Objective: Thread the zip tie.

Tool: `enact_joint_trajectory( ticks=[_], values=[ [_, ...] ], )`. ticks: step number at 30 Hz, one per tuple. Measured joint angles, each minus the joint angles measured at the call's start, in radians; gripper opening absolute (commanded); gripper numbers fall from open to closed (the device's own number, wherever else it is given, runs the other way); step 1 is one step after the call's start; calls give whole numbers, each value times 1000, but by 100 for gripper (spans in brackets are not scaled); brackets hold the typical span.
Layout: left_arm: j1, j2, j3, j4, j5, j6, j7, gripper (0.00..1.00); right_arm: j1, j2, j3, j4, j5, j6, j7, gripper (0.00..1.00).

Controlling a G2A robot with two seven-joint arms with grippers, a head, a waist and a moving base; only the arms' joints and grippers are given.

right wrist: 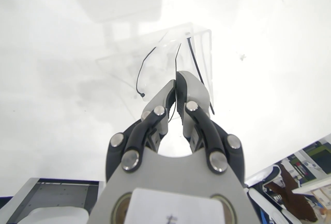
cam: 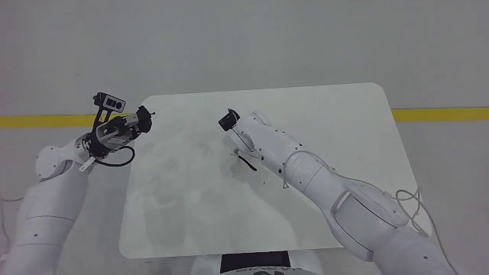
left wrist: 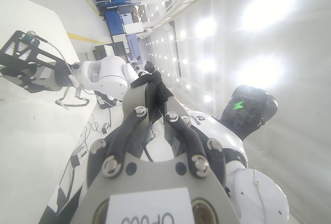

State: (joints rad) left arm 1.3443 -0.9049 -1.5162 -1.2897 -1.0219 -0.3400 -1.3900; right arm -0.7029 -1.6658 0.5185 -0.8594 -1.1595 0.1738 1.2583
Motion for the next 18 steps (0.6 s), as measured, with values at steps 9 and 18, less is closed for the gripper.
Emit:
enact_joint_trajectory(
  ticks=[9,18],
  values=[
    [0,0,0,0,0,0,0,0,-6,-10,17,9,-13,-7,-1,0],
    [0,0,0,0,0,0,0,0,-14,1,76,-54,-13,-18,27,0]
  ],
)
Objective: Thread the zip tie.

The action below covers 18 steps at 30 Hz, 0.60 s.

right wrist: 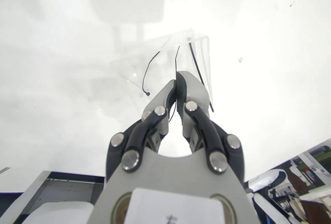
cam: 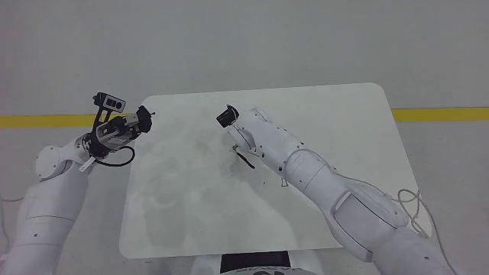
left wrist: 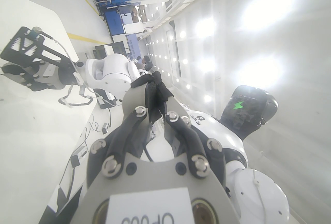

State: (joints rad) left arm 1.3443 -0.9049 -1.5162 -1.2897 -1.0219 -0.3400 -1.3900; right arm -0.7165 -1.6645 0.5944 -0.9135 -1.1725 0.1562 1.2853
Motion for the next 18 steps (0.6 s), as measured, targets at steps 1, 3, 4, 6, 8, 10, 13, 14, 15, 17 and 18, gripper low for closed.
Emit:
enact_joint_trajectory(
  ticks=[1,3,4,6,8,10,13,14,15,17,18],
  values=[
    [0,0,0,0,0,0,0,0,-4,5,16,-15,7,-6,6,0],
    [0,0,0,0,0,0,0,0,-9,14,41,-42,12,-11,19,0],
    [0,0,0,0,0,0,0,0,-14,21,63,-64,19,-15,30,0],
    [0,0,0,0,0,0,0,0,-23,34,98,-100,27,-22,52,0],
    [0,0,0,0,0,0,0,0,-39,51,146,-149,38,-31,80,0],
    [0,0,0,0,0,0,0,0,-60,70,195,-199,47,-44,104,0],
    [0,0,0,0,0,0,0,0,-86,92,255,-248,93,-75,106,0],
    [0,0,0,0,0,0,0,0,-91,98,268,-259,106,-84,105,0],
    [0,0,0,0,0,0,0,0,-92,99,271,-261,109,-86,105,0],
    [0,0,0,0,0,0,0,0,-91,99,270,-260,108,-85,105,0],
    [0,0,0,0,0,0,0,0,-91,99,270,-259,108,-85,105,0]
  ],
)
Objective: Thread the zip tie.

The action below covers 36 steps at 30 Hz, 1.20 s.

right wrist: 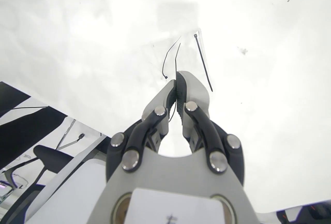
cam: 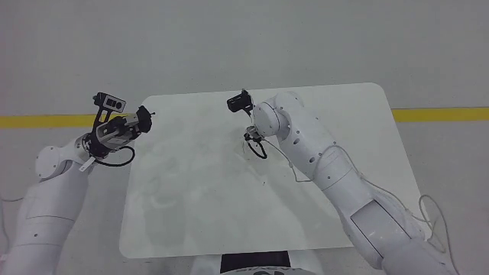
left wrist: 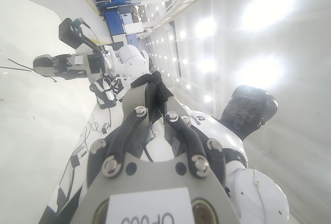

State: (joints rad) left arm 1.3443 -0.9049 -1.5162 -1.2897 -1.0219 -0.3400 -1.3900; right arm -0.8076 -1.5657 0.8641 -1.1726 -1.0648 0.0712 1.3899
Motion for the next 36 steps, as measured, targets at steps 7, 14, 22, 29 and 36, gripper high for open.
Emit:
enact_joint_trajectory(
  ticks=[7,14,22,29,36],
  values=[
    [0,0,1,-4,5,0,5,0,-6,1,12,-9,16,-3,-18,0],
    [-10,6,-17,-70,223,0,-1,0,46,30,88,-17,167,-68,1,0],
    [-17,2,-43,-153,484,0,0,0,190,95,-24,48,452,-90,0,0],
    [-19,-18,-62,-175,560,0,0,0,329,171,-217,78,817,-2,0,0],
    [-21,-20,-63,-180,583,0,0,0,325,170,-210,77,795,-4,0,0]
  ],
)
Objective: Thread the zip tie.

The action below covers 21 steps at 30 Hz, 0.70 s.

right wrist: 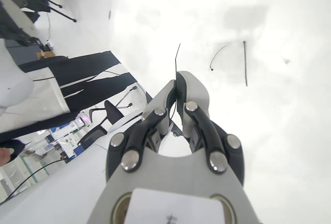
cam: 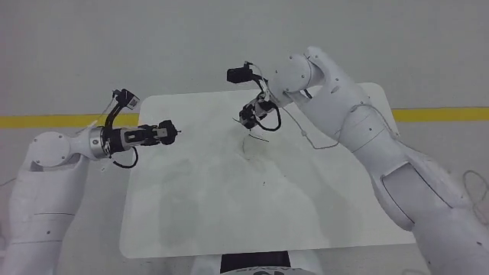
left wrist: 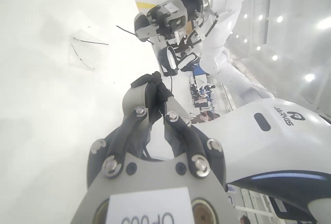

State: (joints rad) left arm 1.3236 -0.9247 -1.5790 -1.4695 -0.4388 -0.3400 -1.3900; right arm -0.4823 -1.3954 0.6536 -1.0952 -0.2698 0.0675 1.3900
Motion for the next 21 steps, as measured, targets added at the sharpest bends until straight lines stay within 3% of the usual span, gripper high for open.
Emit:
enact_joint_trajectory(
  ticks=[5,9,12,21],
  values=[
    [2,0,8,-10,26,0,22,0,-3,2,8,-9,21,-14,-2,0],
    [-9,2,21,-22,100,0,35,0,46,16,-28,-1,76,-27,0,0],
    [-19,0,26,-30,133,0,34,0,106,33,-99,-3,163,-33,0,0],
    [-45,-14,38,-37,149,0,12,0,313,102,-406,-50,535,-60,0,0]
  ],
)
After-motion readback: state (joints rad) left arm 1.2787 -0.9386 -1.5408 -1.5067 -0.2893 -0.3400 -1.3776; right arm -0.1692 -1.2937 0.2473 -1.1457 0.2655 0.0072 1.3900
